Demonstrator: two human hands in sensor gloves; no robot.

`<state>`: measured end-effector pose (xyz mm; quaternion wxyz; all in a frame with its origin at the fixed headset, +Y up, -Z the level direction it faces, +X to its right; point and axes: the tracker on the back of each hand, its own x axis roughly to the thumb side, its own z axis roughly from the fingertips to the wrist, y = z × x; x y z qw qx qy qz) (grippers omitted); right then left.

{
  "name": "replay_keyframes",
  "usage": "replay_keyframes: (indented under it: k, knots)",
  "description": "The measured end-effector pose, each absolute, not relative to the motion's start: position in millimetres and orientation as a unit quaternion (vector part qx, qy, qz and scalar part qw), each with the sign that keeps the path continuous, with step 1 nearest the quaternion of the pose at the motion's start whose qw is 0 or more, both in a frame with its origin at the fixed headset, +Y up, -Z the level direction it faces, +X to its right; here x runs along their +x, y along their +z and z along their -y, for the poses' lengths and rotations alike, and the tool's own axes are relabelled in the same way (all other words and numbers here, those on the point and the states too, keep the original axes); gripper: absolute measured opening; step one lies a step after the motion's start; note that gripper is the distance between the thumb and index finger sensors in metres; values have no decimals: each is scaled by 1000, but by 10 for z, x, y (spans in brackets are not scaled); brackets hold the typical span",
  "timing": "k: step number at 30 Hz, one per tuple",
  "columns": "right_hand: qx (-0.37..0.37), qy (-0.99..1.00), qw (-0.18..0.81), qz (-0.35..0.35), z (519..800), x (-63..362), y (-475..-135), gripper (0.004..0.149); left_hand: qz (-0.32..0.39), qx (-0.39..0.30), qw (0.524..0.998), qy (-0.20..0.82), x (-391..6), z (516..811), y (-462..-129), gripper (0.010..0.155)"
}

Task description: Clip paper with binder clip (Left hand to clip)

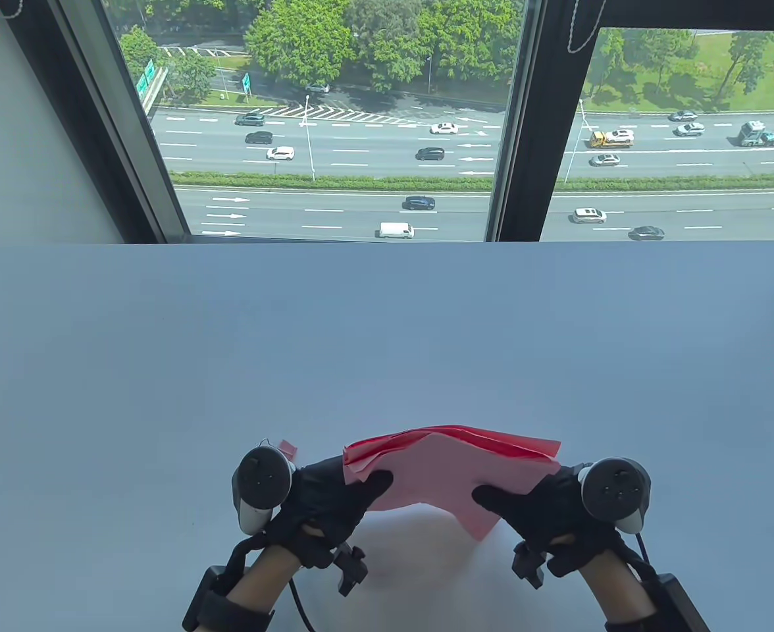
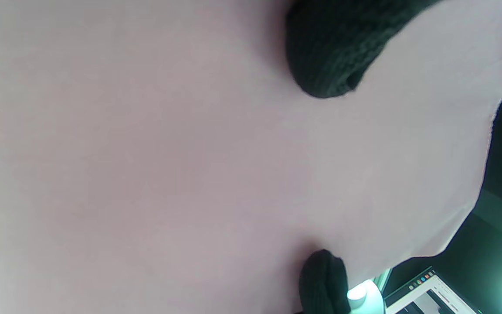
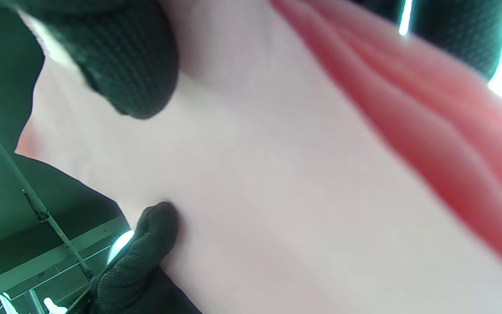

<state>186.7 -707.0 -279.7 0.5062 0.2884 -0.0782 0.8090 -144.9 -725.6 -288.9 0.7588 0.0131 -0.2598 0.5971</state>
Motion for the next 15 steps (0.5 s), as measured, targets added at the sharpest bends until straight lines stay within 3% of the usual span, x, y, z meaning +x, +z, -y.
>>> replay_keyframes:
  k: [4,10,13,15]
  knots:
    - [277,844,455,60,7148,1817,-2823,55,258,-23,780,569,-1386,7364,-2906,55]
    - [281,828,474,99,7100,1793,-2775,52,272,18,780,563,-1349,7320,-2860,57]
    - [267,847,452,80,7155,1778,-2813,51,260,-24,797,545,-1346,7392,-2895,55]
    - [271,837,470,73,7171,1789,-2811,52,259,-16,779,571,-1353,7398,-2899,53]
